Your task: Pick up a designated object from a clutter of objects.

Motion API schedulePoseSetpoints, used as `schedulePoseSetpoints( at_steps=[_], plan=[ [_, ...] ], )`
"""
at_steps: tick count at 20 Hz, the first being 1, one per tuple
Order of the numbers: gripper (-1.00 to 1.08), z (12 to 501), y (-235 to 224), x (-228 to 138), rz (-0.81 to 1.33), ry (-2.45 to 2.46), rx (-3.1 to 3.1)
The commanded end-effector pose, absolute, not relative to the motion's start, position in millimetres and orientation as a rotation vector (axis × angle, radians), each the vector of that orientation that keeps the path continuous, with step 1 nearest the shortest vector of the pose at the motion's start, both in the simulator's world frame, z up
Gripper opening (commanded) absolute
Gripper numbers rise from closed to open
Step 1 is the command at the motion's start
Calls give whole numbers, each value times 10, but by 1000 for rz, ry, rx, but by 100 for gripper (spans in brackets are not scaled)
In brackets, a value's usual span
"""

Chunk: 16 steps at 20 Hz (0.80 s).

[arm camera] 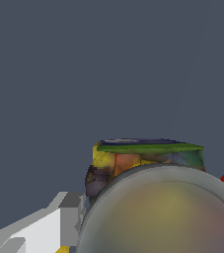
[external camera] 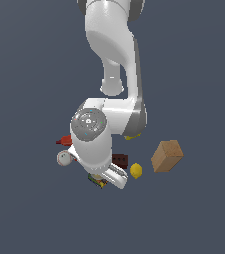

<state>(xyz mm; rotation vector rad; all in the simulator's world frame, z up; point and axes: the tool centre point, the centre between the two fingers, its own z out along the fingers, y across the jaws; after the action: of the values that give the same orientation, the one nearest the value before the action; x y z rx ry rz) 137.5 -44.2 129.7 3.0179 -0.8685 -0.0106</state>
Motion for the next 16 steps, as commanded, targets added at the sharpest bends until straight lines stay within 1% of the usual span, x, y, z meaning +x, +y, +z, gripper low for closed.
schedulePoseSetpoints(
  at_steps=[1,11,16],
  plan=[
    [-100,1590,-470,1354,-2,-870,3019],
    [-100,2770,-570,1218,-1,-871,3019],
    [-100,3249,-612,1175,-1,-871,3019]
  ],
)
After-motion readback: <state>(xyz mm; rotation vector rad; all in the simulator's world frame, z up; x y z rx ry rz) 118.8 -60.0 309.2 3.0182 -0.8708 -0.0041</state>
